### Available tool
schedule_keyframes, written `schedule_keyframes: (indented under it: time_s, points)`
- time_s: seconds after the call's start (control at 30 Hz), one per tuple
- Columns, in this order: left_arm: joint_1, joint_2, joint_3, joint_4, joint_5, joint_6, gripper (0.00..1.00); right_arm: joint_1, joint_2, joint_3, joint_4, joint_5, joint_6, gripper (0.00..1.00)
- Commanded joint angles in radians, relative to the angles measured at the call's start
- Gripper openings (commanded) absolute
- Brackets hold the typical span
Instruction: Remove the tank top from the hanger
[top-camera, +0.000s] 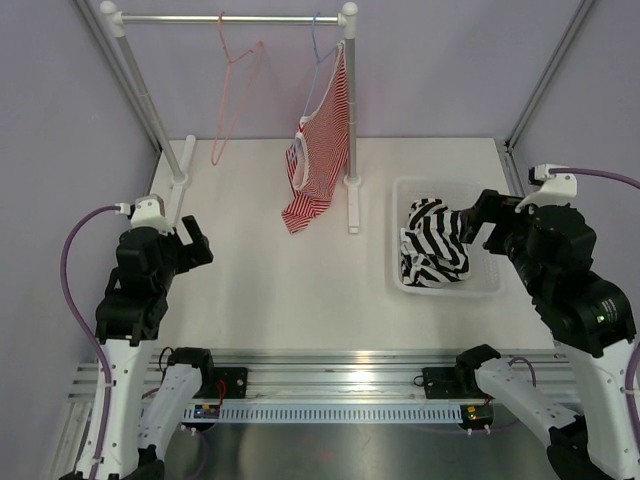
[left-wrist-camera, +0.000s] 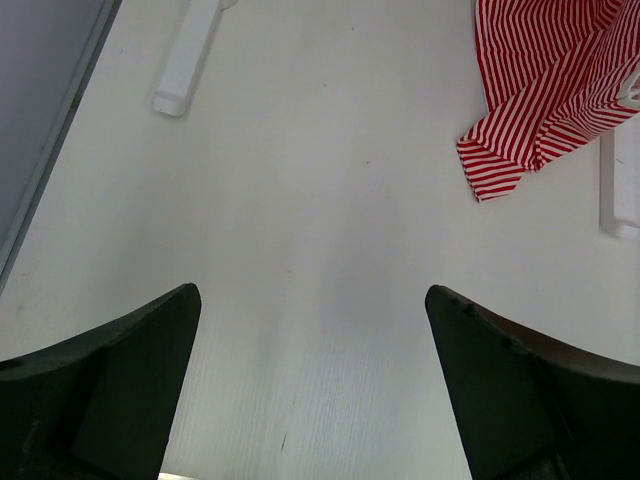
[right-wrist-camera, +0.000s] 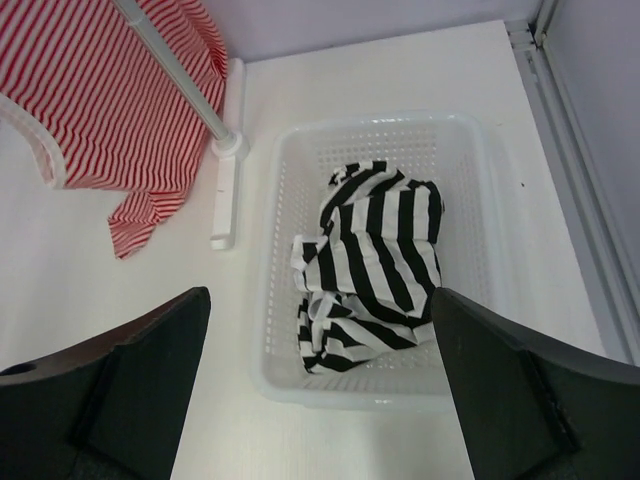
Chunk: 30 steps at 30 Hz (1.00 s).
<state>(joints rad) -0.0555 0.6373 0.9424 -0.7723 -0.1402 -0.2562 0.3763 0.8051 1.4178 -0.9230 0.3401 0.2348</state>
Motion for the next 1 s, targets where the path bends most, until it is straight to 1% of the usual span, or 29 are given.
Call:
schedule_keyframes:
  time_s: [0.0, 0.07, 0.13, 0.17, 0.3, 0.43, 0.6, 0.97]
  points:
    - [-0.038, -0.007, 0.049, -0.024, 0.002, 0.023, 0.99, -0.004, -0.006, 0.007, -0.177, 0.039, -0.025, 0.99]
    - [-0.062, -0.025, 0.035, -0.019, -0.042, 0.023, 0.99, -0.004, -0.052, -0.009, -0.209, 0.051, -0.029, 1.00]
    - [-0.098, -0.065, -0.011, 0.020, -0.074, 0.026, 0.99, -0.004, -0.096, -0.029, -0.203, 0.039, -0.031, 0.99]
    - [-0.105, -0.077, -0.023, 0.031, -0.087, 0.025, 0.99, -0.004, -0.143, -0.054, -0.192, 0.027, -0.031, 0.99]
    - [-0.115, -0.157, -0.085, 0.094, -0.073, 0.014, 0.99, -0.005, -0.201, -0.098, -0.172, 0.028, -0.040, 1.00]
    - [-0.115, -0.194, -0.097, 0.096, -0.070, 0.008, 0.99, -0.005, -0.207, -0.138, -0.143, 0.011, -0.031, 0.99]
    - [-0.115, -0.217, -0.102, 0.099, -0.068, 0.005, 0.99, -0.004, -0.173, -0.163, -0.131, 0.004, -0.023, 0.99]
    - [-0.115, -0.232, -0.106, 0.107, -0.075, 0.005, 0.99, -0.005, -0.153, -0.195, -0.100, -0.001, -0.020, 0.99]
